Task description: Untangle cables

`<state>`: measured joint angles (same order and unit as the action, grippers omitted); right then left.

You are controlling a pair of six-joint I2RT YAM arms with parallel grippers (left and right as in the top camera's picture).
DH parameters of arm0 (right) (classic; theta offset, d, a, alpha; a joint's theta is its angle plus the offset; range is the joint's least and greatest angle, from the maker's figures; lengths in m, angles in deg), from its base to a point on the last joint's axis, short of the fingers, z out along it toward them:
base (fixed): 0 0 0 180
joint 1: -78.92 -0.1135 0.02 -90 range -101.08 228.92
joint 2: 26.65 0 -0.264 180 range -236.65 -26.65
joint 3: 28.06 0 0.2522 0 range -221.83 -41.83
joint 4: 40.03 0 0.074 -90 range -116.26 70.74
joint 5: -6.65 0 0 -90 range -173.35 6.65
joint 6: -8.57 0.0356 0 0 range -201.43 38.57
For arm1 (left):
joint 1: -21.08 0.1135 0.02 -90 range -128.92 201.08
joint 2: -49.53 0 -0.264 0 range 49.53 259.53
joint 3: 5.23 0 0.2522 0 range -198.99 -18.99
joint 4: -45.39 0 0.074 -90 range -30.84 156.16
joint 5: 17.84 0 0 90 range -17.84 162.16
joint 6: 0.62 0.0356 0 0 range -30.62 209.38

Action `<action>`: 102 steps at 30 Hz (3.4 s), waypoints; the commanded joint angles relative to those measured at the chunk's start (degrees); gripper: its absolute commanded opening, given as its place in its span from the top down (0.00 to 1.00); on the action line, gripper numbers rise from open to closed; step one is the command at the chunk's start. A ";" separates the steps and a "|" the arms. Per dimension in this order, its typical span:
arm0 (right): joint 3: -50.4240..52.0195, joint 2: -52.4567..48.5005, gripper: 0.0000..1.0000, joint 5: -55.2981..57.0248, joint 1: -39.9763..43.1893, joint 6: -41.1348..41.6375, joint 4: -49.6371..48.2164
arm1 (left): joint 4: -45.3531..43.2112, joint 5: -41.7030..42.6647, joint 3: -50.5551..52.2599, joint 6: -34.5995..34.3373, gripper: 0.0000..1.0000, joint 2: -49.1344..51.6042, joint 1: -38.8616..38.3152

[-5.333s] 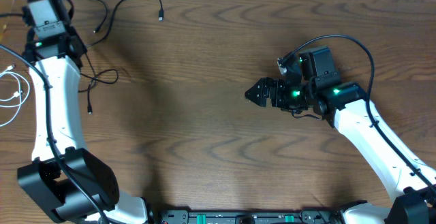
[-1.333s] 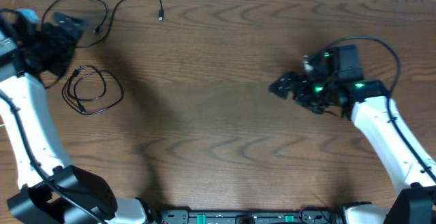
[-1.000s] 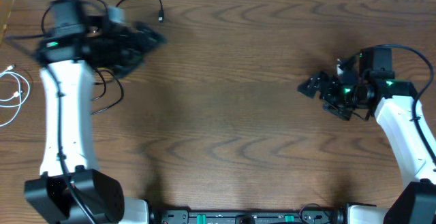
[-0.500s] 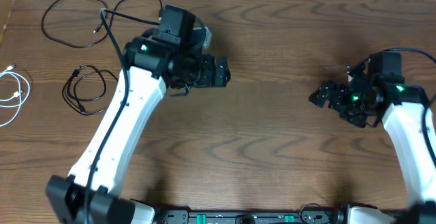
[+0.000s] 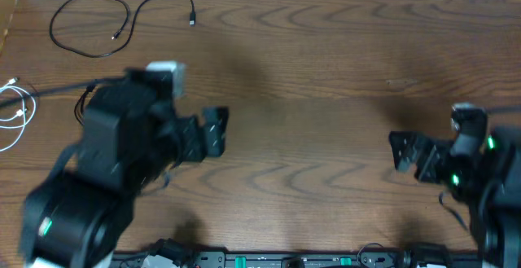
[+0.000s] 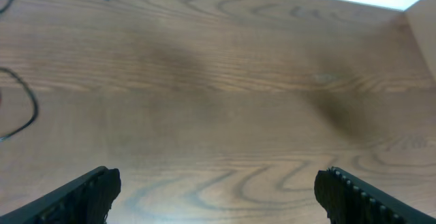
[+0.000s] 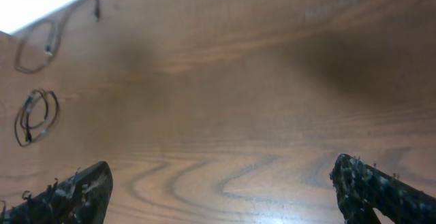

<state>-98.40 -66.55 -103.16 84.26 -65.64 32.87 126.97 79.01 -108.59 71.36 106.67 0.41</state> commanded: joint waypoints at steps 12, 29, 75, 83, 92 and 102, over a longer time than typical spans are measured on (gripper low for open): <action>10.36 15.89 0.01 0.87 -0.17 -1.09 -4.48 | 4.83 -3.96 6.40 -1.55 0.04 -18.69 -0.04; 10.38 15.89 0.01 0.85 -0.17 -1.09 2.29 | 9.35 -3.91 6.40 -1.57 0.03 -19.06 -0.04; 39.17 33.07 0.01 6.56 -6.40 -16.33 -33.81 | 9.35 -3.91 6.40 -1.57 0.03 -19.06 -0.04; 48.83 38.86 0.01 11.04 -8.31 -16.28 -45.38 | 9.35 -3.91 6.40 -1.57 0.03 -19.06 -0.04; 54.23 39.63 0.01 13.70 -5.18 -16.28 -52.22 | 9.35 -3.91 6.40 -1.57 0.03 -19.06 -0.04; 56.28 39.63 0.01 14.34 -5.11 -16.31 -55.23 | 9.35 -3.91 6.40 -1.57 0.03 -19.06 -0.04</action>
<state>-42.47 -27.34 -89.89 78.58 -81.26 -22.32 136.17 76.04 -102.21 69.87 87.42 0.39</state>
